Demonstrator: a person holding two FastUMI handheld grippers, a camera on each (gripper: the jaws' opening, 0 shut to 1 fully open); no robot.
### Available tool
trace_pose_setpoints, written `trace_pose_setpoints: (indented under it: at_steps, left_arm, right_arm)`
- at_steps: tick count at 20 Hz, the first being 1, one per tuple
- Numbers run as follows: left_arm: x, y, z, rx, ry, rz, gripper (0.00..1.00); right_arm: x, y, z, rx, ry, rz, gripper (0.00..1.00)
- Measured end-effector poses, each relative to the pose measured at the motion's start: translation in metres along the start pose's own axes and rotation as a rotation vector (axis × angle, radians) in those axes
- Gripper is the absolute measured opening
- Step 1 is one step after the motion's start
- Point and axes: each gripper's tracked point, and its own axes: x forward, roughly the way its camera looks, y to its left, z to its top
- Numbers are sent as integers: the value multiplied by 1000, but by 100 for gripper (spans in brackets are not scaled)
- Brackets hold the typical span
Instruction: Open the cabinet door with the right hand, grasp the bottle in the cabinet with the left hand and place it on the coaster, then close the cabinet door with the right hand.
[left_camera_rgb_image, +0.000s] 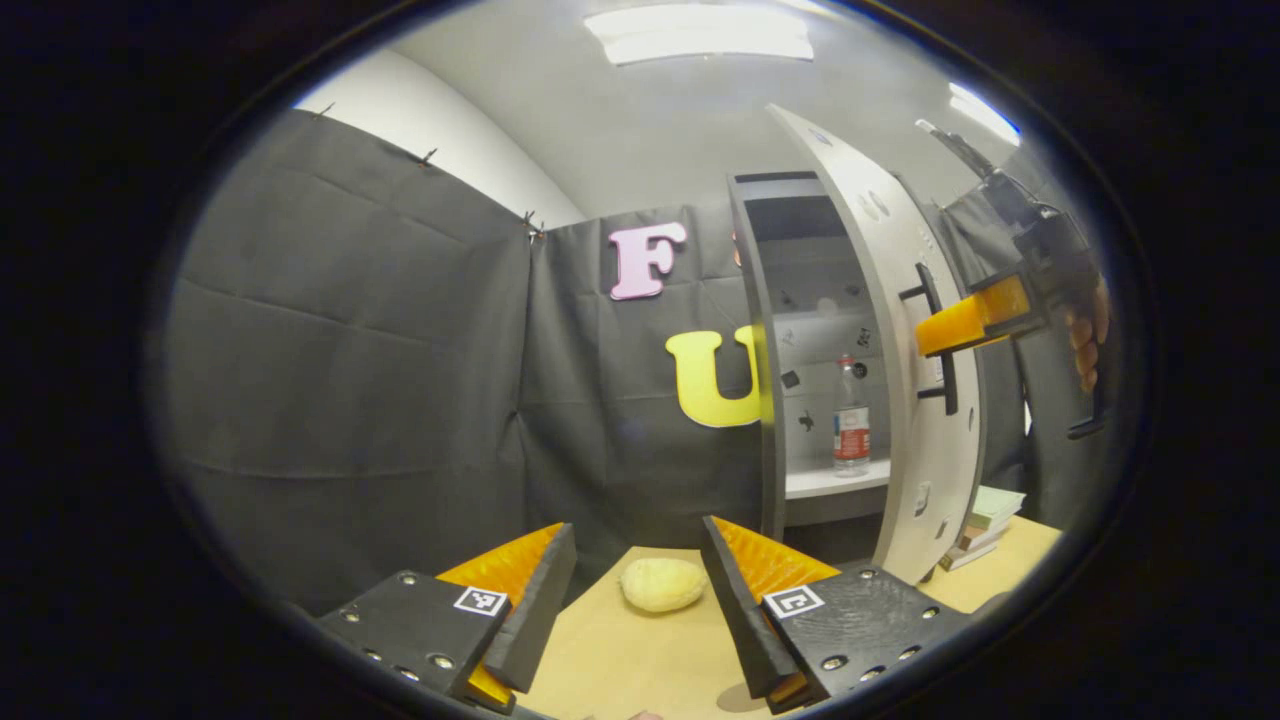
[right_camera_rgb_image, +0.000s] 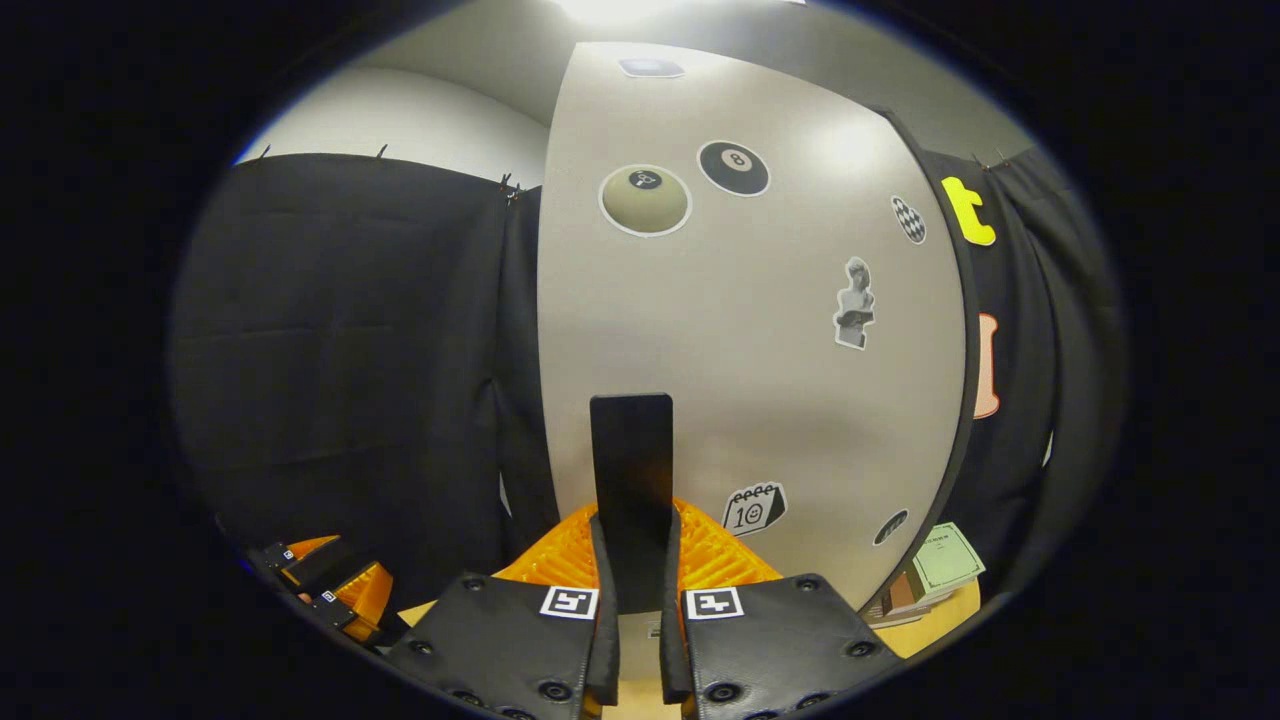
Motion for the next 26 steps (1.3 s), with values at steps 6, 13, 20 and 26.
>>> trace_pose_setpoints:
  at_steps: [6, 13, 20, 26]
  left_arm:
    - [-7, -27, 7, -12, -17, -40, 75]
    - [2, -72, 7, -32, -8, -114, 75]
    - [6, -91, 9, -47, -7, -171, 75]
    - [18, -107, 4, -76, -4, -242, 75]
  right_arm:
    - [-14, -9, -1, -10, 9, 8, 18]
    - [-34, -20, -2, -11, 8, -7, 17]
    - [-53, -31, -3, -22, 11, -54, 17]
    - [-67, -51, -4, -70, 6, -167, 17]
